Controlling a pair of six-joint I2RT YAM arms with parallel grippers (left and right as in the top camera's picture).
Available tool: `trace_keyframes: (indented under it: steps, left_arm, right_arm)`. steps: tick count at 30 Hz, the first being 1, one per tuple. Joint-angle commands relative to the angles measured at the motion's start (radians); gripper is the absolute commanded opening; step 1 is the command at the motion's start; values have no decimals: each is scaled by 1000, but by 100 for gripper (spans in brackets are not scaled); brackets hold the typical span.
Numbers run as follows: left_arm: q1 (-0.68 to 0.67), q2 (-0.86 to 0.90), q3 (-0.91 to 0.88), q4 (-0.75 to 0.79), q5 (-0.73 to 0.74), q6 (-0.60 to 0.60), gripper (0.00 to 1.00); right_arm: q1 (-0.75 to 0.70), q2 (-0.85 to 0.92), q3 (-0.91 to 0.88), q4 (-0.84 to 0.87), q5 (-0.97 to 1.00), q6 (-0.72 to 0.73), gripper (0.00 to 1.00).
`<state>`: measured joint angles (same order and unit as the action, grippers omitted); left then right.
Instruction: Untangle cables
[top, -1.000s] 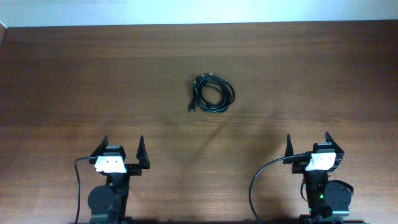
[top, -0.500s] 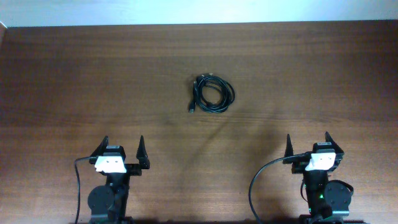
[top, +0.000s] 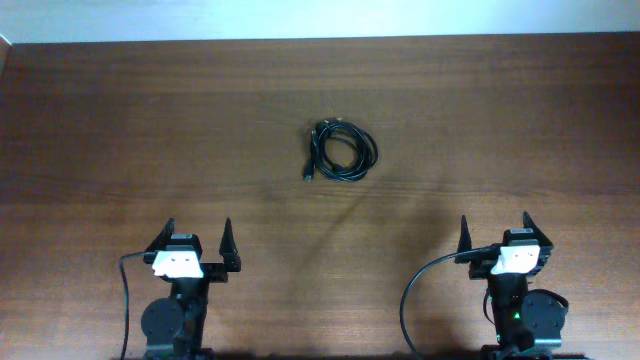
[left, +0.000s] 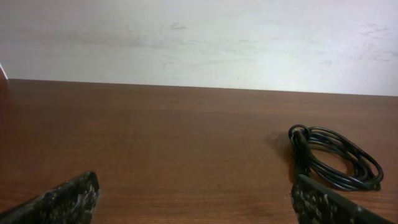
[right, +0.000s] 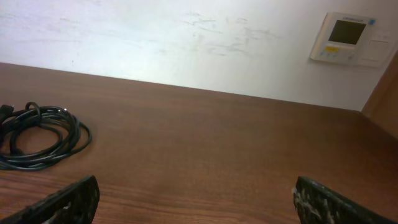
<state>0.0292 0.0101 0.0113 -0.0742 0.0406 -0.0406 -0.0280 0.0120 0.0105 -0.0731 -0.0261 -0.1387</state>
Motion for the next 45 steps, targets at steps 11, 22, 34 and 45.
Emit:
trace_keyframes:
  steps: [11,22,34,45]
  left_arm:
    - [0,-1,0,-13,13,42,99]
    - [-36,719,853,-559,185,12,99]
    - [-245,1213,1413,-818,377,-1,99]
    - [-373,1610,1752,-771,410,438,99]
  right_arm:
    - [8,-6,-5,26,-89,-3,99]
    - [8,146,497,-495,-95,183,99]
    - [8,527,809,-600,-460,378,99]
    - [37,1119,1379,-876,-444,111,99]
